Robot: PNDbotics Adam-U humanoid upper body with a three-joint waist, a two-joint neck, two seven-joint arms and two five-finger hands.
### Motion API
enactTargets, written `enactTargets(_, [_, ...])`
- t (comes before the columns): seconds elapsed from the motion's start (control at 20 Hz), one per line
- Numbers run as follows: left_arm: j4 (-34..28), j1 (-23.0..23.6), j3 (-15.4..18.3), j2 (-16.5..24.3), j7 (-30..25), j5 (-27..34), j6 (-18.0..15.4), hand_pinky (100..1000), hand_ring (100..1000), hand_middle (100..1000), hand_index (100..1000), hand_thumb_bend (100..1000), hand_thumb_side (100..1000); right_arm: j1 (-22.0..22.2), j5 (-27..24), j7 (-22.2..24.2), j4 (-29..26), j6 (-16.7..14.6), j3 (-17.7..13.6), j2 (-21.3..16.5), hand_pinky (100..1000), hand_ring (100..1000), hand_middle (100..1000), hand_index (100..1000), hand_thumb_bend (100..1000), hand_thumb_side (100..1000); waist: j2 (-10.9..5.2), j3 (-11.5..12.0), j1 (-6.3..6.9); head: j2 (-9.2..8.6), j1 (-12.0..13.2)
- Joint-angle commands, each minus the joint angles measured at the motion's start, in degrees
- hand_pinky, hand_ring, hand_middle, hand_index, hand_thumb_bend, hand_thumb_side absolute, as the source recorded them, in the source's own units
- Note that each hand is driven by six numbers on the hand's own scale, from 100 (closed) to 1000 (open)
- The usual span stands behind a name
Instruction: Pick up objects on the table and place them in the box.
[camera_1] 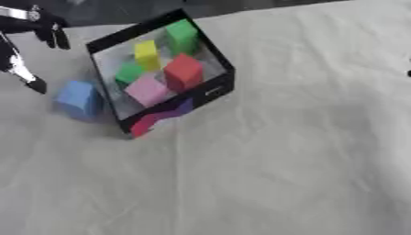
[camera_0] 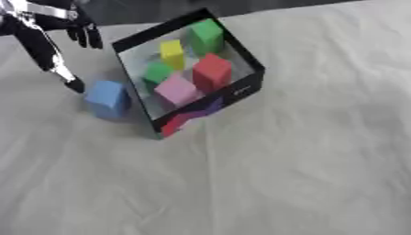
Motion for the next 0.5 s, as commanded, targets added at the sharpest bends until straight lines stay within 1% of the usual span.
enactTargets(0.05, [0.6,-0.5,-0.3,1.3,0.0,0.9,-0.2,780,731,718,771,761,338,-0.7,0.4,0.0,-0.5,-0.1,-0.5,-2.0,734,789,678,779,242,556,-1.59,-0.1,0.33,-0.55,0.0])
enactTargets(0.25, [1.7,-0.5,-1.1,0.8,0.0,1.2,-0.4,790,756,755,798,773,351,-0.8,0.3,0.0,-0.5,0.0,-0.5,-1.8,734,789,678,778,240,558,-1.52,-0.3,0.32,-0.53,-0.1])
enactTargets(0.45, [2.4,-0.3,-2.0,0.7,0.0,1.0,-1.1,801,775,764,806,797,327,-0.8,0.3,0.0,-0.4,0.0,-0.4,-1.6,733,789,678,778,239,561,-1.42,-0.3,0.43,-0.55,0.0])
enactTargets(0.5, [2.4,-0.3,-2.2,0.7,0.0,0.8,-1.2,807,783,766,810,817,322,-0.8,0.3,0.0,-0.4,0.0,-0.4,-1.6,733,788,677,778,239,561,-1.4,-0.3,0.48,-0.51,0.0])
